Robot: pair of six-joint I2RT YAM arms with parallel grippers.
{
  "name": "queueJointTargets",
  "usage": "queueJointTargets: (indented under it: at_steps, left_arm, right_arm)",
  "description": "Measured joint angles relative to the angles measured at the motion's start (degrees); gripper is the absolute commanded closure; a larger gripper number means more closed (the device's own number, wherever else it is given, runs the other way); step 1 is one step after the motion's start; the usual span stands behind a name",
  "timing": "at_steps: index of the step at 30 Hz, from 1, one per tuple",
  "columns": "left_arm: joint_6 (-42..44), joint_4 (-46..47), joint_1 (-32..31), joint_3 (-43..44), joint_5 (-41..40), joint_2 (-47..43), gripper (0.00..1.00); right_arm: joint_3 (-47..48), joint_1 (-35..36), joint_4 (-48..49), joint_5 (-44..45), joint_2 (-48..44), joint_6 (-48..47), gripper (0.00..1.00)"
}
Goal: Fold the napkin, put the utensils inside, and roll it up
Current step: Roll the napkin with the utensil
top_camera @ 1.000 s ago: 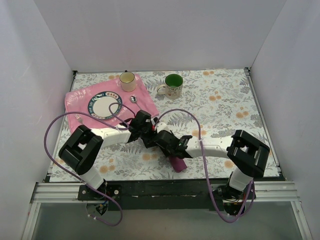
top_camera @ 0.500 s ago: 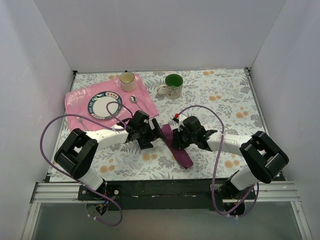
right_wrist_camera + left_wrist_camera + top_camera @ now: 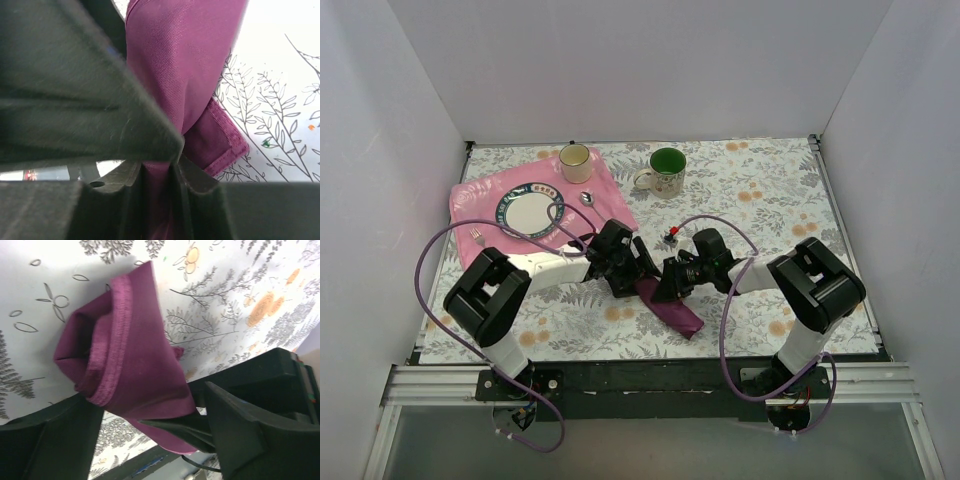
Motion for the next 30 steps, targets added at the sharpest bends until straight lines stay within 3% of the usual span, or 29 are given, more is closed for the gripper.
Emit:
queueJointTargets:
  at_steps: [6,11,16,21,30]
  left_arm:
    - [-1.09,0.87,0.02,-1.05,-1.03,0.26,0.47]
    - [-1.16,3.02,0.00,-2.40,-1.03,0.22,0.52]
    - [-0.96,4.42,0.00,-3.34,-1.01,-0.07,0.53]
    - [-0.87,5.18,0.00,-3.78,-0.90,-0.13,0.55]
    - [-0.74,7.72,0.26,-5.31,0.15,-0.33,0.59]
  right_arm:
    - [1.44,-0.02,-3.45,-0.22,-0.44,-1.49,0.50]
    - [4.22,0.59,-14.08,6.21,-4.76,-5.51,0.34]
    - [7.48,3.43,-28.30,19.50,-10.95,-8.94,0.24]
    - [10.84,11.32,-39.39,34.93,-16.37,-9.53,0.20]
    - [17.22,27.87,-45.86,57.11,-15.63,-10.25,0.18]
